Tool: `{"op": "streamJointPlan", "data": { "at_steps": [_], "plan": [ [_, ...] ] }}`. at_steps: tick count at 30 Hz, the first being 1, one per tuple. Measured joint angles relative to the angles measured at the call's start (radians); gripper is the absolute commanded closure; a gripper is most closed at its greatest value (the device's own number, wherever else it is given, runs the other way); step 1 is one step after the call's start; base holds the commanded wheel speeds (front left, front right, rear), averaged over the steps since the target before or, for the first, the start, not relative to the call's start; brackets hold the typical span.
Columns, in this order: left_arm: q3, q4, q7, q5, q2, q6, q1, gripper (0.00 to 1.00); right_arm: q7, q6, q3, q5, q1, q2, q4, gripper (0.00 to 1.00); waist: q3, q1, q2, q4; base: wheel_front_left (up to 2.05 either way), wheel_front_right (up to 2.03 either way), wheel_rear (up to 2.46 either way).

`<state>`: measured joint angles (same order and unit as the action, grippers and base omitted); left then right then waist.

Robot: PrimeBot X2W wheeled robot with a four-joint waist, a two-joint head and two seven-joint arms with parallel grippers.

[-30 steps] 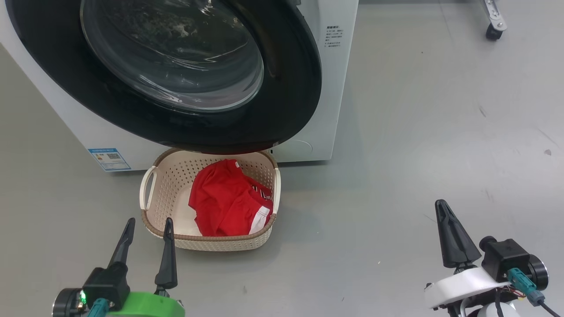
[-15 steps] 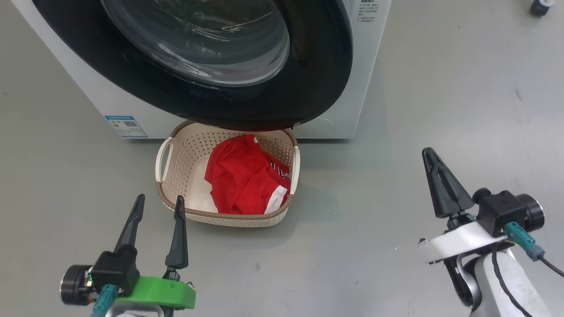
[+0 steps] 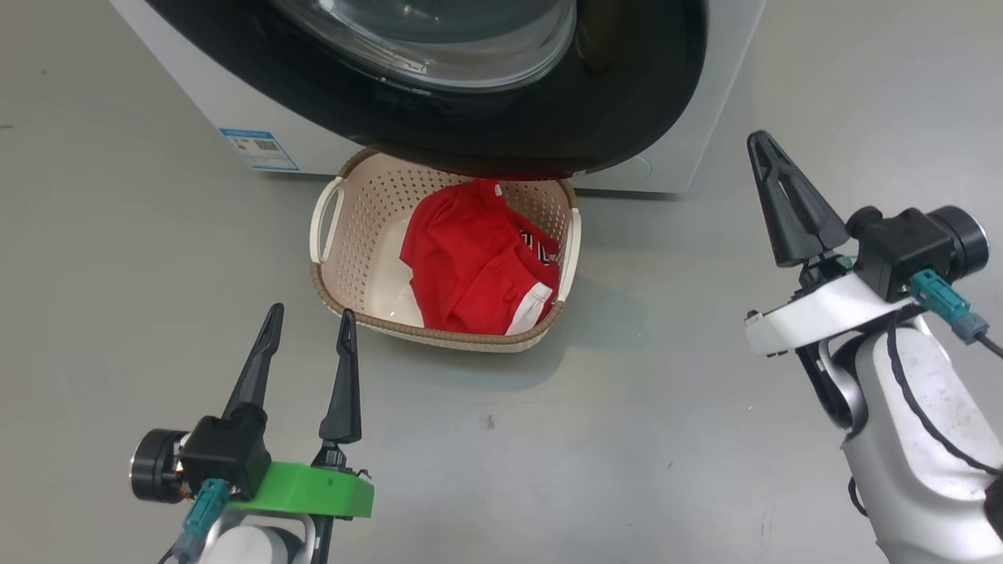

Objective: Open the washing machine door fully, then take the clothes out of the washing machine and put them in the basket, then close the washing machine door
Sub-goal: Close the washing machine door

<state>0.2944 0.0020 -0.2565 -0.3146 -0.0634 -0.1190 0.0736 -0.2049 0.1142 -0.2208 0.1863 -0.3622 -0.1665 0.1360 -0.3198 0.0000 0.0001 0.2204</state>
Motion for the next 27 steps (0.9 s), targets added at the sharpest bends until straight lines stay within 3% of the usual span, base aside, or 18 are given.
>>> {"op": "streamJointPlan", "data": {
  "at_steps": [27],
  "plan": [
    [0.026,-0.016,0.000,0.008,0.022,0.000,0.090,0.00,0.068,0.008,-0.111,0.123,-0.354,-0.095,0.128,1.00,-0.155,0.0000,0.0000,0.132,0.00,0.00,0.00]
  ]
}}
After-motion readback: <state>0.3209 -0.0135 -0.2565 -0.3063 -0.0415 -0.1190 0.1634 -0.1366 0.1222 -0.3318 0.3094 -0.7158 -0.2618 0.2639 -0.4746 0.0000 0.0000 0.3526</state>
